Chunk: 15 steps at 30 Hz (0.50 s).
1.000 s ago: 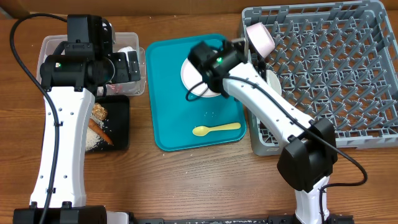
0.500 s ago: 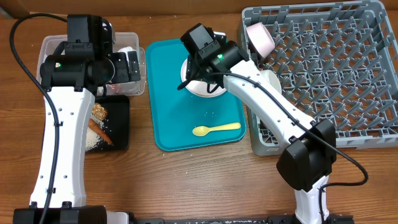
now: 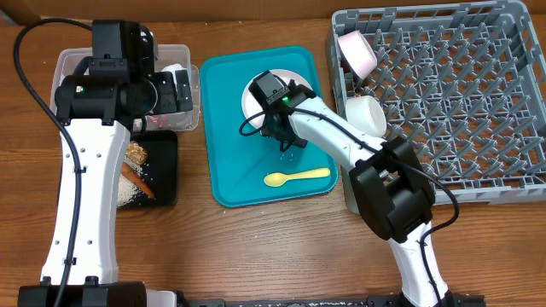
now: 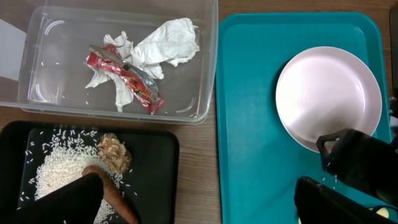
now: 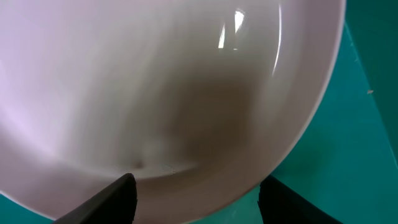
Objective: Sort waste into correct bins and load items into the dishwasher
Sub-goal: 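Lift the pink plate with the right gripper and stand it in the rack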
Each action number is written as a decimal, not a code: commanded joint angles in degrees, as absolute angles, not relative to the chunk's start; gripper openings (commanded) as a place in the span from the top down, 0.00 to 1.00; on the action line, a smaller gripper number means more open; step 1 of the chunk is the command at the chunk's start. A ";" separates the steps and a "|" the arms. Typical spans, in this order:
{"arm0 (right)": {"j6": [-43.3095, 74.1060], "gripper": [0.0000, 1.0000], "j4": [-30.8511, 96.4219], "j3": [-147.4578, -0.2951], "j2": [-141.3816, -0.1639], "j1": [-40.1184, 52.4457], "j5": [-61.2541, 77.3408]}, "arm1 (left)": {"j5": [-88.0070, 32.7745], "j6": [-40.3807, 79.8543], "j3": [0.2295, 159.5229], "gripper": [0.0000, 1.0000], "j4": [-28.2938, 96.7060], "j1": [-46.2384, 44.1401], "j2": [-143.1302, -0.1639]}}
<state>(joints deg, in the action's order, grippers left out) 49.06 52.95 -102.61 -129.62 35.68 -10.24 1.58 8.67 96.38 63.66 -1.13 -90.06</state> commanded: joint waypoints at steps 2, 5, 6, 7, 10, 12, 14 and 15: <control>50.02 0.35 52.53 -102.67 -129.95 34.35 -9.96 | 1.91 9.23 97.60 0.00 63.66 -1.19 -90.32; 49.98 0.47 52.75 -102.59 -130.67 33.98 -8.27 | 1.91 9.23 97.60 0.00 63.66 -1.19 -90.32; 49.89 0.55 52.97 -102.59 -130.89 33.98 -7.64 | 1.91 9.23 97.60 0.00 63.66 -1.19 -90.32; 49.76 0.64 53.32 -102.59 -131.35 34.00 -7.01 | 1.91 9.23 97.60 0.00 63.66 -1.19 -90.32; 49.74 0.79 54.57 -102.56 -131.83 34.06 -6.28 | 1.91 9.23 97.60 0.00 63.66 -1.19 -90.32; 49.71 0.84 54.72 -102.56 -131.81 34.04 -6.24 | 1.91 9.23 97.60 0.00 63.66 -1.19 -90.32; 48.80 0.86 54.68 -102.59 -131.81 34.04 -6.11 | 1.91 9.23 97.60 0.00 63.66 -1.19 -90.32; 47.29 0.88 54.48 -102.59 -131.81 34.00 -6.07 | 1.91 9.23 97.60 0.00 63.66 -1.19 -90.32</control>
